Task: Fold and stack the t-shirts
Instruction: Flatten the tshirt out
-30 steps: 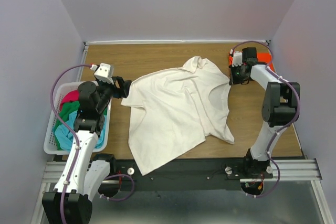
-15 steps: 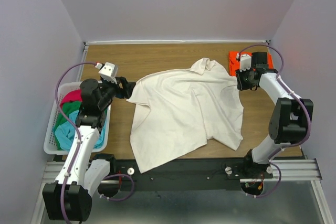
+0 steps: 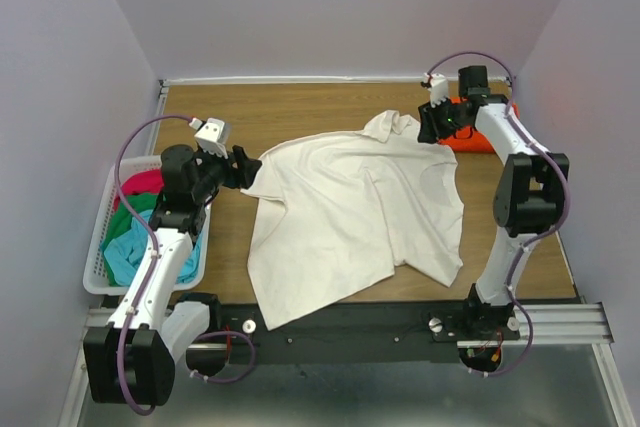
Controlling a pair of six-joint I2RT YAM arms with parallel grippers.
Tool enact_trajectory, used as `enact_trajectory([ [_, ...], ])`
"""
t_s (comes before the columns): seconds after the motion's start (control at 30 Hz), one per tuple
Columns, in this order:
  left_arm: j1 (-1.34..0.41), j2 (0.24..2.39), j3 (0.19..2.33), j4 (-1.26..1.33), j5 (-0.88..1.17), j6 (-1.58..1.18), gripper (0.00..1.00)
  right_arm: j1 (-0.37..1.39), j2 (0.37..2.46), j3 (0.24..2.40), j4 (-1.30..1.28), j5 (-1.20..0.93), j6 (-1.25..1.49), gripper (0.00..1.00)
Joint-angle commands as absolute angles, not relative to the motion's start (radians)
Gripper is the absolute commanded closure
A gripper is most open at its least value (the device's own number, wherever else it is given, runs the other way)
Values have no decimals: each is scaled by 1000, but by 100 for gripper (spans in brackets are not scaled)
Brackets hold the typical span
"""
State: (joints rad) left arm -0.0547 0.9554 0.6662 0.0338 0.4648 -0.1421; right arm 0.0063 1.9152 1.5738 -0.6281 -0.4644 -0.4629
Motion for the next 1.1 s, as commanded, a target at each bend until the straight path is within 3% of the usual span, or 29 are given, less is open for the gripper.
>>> enact_trajectory([
  [0.0,-60,957,678,28,460,-138,29,73,2069,1742,-664,-445,-451,50],
  [0.33,-60,1003,690,17,443,-129,29,149,2347,2015,-667,-230,-411,52],
  [0.83,-60,1014,693,17,446,-127,30,161,2428,2085,-666,-221,-385,54],
  [0.9,-60,1014,693,17,445,-126,30,160,2433,2088,-666,-215,-387,63],
  [0.93,-60,1015,693,17,446,-126,30,160,2431,2097,-666,-209,-387,75],
  [1.07,-60,1015,693,17,445,-127,30,160,2439,2152,-661,-154,-387,97],
])
